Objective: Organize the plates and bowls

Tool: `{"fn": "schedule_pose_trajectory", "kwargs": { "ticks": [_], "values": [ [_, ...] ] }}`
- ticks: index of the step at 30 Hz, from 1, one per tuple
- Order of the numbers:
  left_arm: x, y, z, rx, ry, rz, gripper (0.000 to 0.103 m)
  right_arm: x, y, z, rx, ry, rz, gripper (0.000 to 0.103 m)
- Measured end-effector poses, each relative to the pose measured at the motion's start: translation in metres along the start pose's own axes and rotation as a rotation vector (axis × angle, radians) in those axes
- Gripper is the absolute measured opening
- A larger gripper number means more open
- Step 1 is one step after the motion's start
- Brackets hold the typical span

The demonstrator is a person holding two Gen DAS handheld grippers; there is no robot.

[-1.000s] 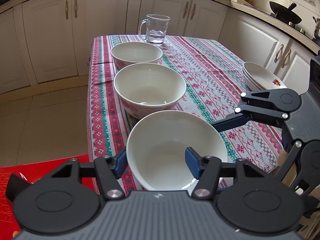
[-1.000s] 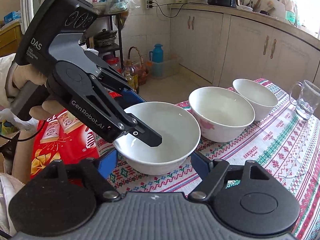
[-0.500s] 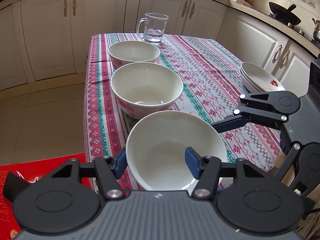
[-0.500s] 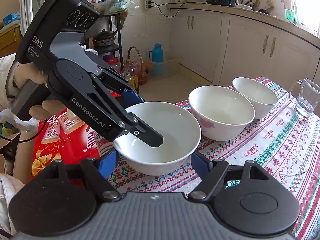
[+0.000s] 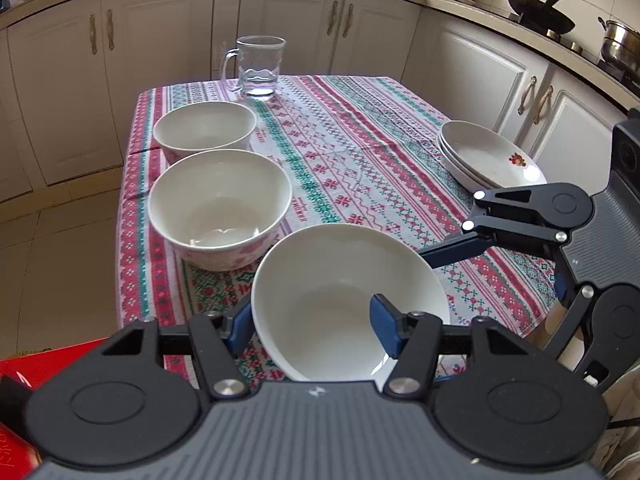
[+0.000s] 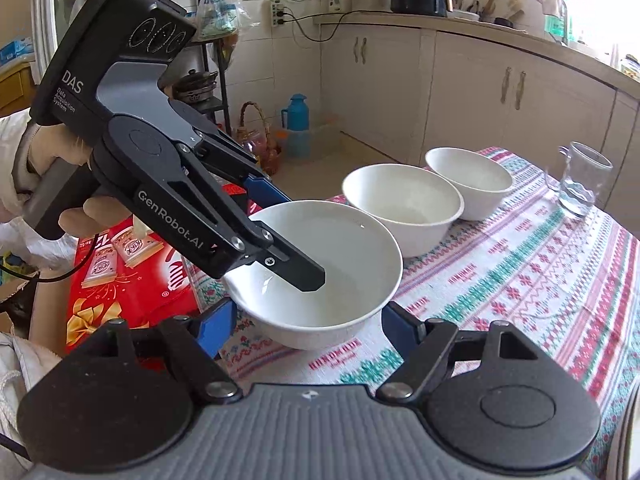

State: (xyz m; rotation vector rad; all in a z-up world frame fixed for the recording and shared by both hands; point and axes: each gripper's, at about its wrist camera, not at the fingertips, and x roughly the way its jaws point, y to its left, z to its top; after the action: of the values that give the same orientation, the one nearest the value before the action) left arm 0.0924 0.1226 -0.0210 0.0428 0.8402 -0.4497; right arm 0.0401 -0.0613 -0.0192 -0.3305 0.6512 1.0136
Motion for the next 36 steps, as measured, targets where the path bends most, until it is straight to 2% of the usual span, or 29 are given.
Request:
{"fn": "schedule_pose_trajectory", "kwargs": {
  "ticks": [11, 19, 36],
  "values": [
    [0.035, -0.038, 0.030, 0.086, -0.003, -0.087, 0.059, -0.038, -0.030, -0.027, 0.080, -0.004, -0.106, 0.083],
    [0.058, -0.054, 0.045, 0.128, 0.000, -0.120, 0.059, -0.049, -0.048, -0.040, 0.124, 0.002, -0.163, 0.083],
    [0.078, -0.062, 0.051, 0.121, 0.003, -0.144, 0.059, -0.055, -0.060, -0.050, 0.162, 0.014, -0.197, 0.083]
  ]
}}
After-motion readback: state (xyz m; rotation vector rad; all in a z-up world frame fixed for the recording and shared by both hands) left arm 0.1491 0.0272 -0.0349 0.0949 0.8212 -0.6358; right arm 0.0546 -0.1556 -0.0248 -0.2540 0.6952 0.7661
